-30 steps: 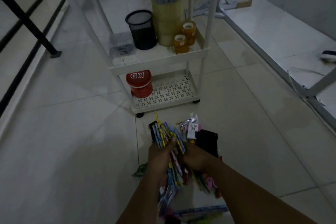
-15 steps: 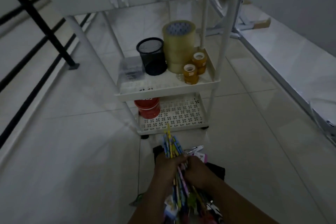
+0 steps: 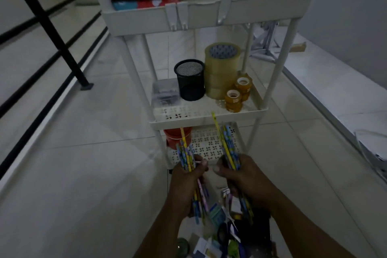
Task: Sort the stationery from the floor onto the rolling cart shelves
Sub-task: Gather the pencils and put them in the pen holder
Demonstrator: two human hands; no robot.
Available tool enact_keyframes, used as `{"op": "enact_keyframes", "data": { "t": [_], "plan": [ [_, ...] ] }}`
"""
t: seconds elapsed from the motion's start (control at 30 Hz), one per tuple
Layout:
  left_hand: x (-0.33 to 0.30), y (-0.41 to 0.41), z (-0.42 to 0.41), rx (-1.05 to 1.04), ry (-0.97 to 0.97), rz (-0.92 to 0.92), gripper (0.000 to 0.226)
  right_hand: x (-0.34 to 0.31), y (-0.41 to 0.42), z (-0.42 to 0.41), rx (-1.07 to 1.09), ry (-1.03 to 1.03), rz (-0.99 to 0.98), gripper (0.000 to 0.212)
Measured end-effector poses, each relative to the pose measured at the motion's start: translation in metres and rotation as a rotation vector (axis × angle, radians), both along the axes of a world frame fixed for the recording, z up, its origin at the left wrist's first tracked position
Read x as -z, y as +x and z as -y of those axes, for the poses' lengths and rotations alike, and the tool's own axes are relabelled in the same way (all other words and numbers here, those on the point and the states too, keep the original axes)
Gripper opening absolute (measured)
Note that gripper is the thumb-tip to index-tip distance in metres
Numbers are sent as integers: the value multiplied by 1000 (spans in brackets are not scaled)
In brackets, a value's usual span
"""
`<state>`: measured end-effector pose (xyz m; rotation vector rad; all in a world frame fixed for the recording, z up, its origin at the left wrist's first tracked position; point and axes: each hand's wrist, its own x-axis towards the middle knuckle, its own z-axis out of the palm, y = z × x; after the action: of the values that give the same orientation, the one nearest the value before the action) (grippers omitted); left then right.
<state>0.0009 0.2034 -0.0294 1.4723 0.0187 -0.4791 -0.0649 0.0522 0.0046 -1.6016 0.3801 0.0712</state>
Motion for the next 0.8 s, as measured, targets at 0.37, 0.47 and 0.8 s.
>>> {"op": "enact_keyframes", "data": {
  "t": [0.37, 0.47, 0.8],
  "plan": [
    [-39, 28, 8, 86, -169, 171, 7, -135, 141, -9, 166, 57, 267, 27],
    [-27, 27, 3, 99, -176, 141, 11, -143, 172, -6, 186, 53, 264, 25],
    [-15, 27, -9, 73, -128, 92, 12, -154, 223, -1, 256, 12, 329, 24]
  ]
}}
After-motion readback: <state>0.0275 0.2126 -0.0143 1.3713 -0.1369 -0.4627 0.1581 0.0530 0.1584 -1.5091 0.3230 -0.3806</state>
